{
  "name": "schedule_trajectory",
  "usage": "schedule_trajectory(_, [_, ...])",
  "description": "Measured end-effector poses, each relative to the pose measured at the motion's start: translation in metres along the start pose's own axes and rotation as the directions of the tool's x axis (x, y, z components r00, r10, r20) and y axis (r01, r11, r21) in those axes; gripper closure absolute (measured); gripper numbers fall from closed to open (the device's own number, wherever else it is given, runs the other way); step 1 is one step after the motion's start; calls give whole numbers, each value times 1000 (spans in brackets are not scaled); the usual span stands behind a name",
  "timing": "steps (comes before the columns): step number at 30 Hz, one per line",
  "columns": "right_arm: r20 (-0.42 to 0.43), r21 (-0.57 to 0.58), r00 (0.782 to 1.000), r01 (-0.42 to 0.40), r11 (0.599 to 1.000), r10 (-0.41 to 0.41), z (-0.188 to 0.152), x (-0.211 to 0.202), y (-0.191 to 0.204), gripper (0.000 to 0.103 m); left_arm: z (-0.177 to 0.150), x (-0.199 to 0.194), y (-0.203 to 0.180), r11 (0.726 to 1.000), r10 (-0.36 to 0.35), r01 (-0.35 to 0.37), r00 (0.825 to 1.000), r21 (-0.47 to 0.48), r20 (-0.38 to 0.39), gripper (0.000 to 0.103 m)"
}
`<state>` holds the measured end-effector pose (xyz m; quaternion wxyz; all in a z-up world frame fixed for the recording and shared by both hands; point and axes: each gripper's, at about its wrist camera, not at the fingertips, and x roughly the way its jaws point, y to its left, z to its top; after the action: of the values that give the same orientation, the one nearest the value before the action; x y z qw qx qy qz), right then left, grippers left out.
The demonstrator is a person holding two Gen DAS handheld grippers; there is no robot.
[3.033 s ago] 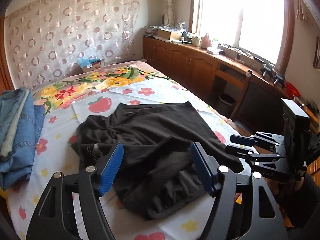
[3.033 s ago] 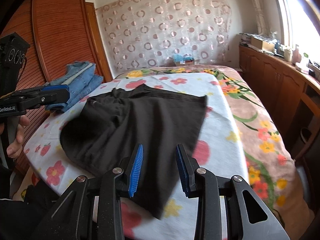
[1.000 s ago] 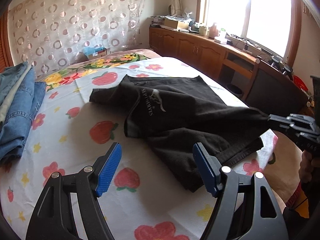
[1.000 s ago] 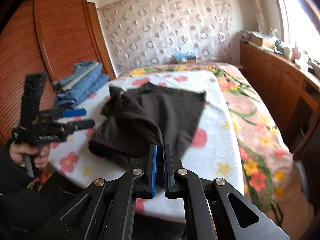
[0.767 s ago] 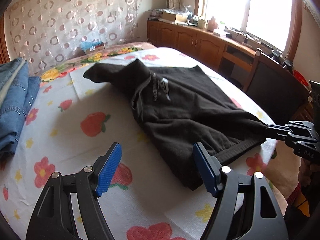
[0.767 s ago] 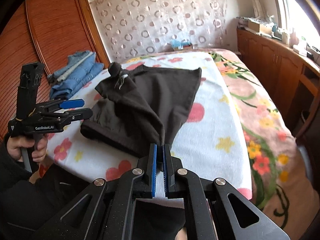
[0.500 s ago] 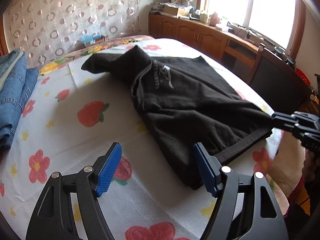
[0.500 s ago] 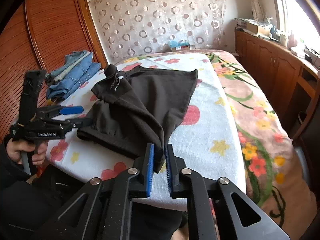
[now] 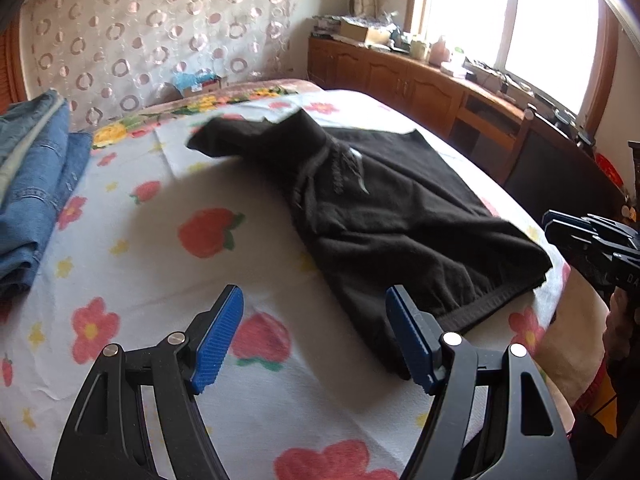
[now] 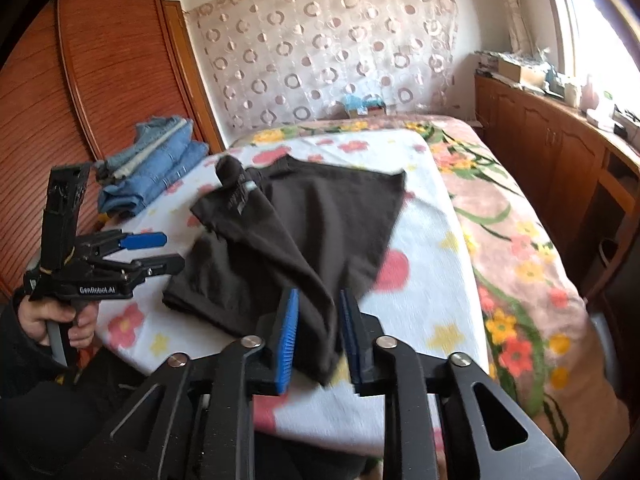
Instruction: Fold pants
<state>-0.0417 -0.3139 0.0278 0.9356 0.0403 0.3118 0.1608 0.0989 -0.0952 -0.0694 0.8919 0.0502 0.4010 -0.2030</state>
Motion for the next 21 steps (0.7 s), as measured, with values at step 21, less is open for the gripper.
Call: schedule_trajectory(21, [-45, -157, 987, -162, 974, 157, 51, 114, 83, 74, 10, -49, 67, 989, 118, -105, 984, -102, 132, 28])
